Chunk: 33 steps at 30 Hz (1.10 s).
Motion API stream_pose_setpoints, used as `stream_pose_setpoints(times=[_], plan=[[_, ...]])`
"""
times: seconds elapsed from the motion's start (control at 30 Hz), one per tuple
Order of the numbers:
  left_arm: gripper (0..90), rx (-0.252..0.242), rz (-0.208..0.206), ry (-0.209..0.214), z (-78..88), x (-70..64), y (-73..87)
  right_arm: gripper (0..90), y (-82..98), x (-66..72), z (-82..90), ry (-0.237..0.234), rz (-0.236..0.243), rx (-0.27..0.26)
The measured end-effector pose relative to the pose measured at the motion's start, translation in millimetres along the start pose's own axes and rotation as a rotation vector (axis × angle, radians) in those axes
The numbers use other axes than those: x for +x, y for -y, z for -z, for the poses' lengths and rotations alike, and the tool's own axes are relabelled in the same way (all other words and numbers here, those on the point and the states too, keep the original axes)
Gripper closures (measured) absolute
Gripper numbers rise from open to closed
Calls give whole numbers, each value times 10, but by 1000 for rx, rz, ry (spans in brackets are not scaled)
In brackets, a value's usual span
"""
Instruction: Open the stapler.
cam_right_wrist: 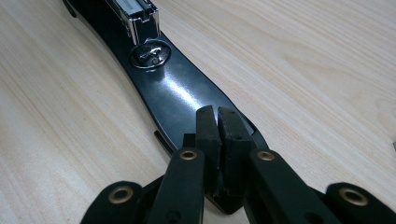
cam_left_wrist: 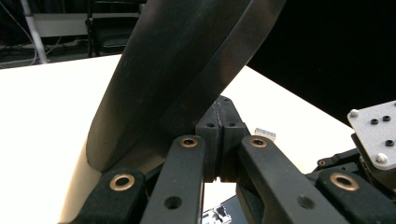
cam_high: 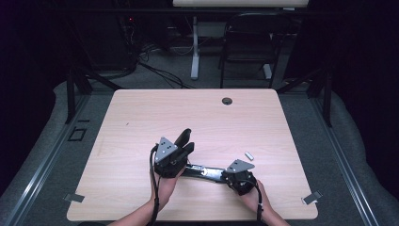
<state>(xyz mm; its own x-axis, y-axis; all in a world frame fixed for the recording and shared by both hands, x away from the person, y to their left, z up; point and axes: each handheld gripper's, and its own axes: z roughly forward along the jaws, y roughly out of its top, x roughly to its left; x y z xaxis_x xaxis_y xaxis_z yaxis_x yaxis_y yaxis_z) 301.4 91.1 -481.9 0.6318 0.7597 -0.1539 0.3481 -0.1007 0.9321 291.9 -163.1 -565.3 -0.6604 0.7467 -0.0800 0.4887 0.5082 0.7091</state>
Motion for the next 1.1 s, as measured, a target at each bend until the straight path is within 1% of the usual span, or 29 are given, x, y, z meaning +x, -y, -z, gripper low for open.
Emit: stream_pose_setpoints(times=[0.23,0.27,0.37,0.43,0.5,0.7,0.83,0.9,0.93,1.1], plan=[[900,0,17,1,40,80,-34,879,2,9,-7,1,-5,-12],[900,7,13,3,47,89,-40,879,1,9,-4,4,-3,-7],[900,8,12,0,61,113,-48,879,1,6,-5,2,-3,-7],[900,9,6,1,69,121,-50,878,3,8,-8,1,-3,-13],[900,14,-9,0,75,131,-54,879,2,8,-6,3,0,-9],[900,19,-28,-1,79,139,-58,879,-1,9,-6,3,3,-7],[900,23,-42,-9,95,155,-63,879,-4,15,-5,6,5,-3],[900,17,-41,-13,103,165,-63,879,-4,14,-5,6,5,-3],[900,26,-42,-10,112,174,-68,878,-3,12,-6,4,5,-4],[900,24,-45,-16,124,191,-71,878,-5,13,-6,5,5,-3]])
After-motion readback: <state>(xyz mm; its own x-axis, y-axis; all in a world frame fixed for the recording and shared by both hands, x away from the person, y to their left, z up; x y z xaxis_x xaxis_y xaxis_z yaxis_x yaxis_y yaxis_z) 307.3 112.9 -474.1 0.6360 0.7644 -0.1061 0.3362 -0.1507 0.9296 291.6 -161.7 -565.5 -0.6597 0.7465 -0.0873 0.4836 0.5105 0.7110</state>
